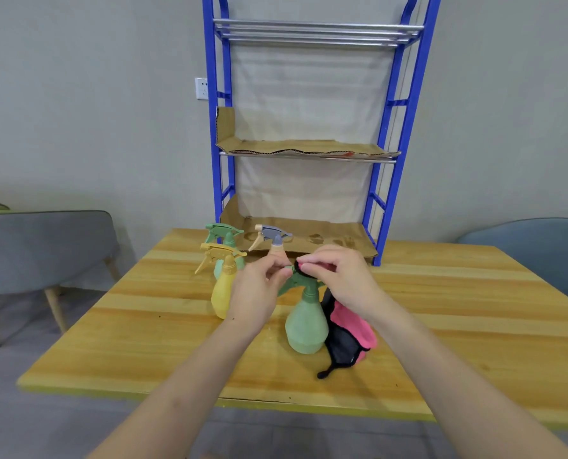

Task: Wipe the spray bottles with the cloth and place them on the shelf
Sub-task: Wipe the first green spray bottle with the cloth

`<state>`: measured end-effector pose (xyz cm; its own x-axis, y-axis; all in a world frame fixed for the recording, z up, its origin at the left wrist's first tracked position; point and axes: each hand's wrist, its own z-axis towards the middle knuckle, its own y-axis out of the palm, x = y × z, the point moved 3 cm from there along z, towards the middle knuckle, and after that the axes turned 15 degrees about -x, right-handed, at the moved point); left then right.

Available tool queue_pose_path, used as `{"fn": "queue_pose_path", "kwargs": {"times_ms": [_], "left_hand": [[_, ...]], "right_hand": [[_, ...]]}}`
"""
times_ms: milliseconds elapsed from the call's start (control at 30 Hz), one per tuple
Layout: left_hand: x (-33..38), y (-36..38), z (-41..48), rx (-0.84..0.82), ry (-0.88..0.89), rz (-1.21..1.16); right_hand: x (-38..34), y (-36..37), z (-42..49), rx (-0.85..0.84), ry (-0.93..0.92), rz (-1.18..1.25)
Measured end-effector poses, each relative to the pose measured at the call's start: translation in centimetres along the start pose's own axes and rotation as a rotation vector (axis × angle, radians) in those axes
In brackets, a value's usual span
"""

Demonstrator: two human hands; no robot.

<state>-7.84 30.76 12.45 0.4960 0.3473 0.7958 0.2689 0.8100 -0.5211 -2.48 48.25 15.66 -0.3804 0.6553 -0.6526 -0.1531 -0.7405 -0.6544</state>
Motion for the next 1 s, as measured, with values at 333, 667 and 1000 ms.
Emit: {"fn": "queue_pose_path", "kwargs": {"times_ms": [333, 667, 1000], "left_hand": [[-0.6, 0.0, 0.3, -0.047, -0.015, -0.025], [-1.2, 0.2, 0.9, -0.065, 0.015, 0.2], [-0.7, -0.1, 0.5, -0.054, 0.079, 0.289]], "right_hand": [[2.3, -0.6, -1.5, -0.071, 0.013, -0.107], [0.9, 0.8, 0.1, -0.062, -0.06, -0.144], [3.6, -1.3, -2.6, -0.097, 0.08, -0.135]]}}
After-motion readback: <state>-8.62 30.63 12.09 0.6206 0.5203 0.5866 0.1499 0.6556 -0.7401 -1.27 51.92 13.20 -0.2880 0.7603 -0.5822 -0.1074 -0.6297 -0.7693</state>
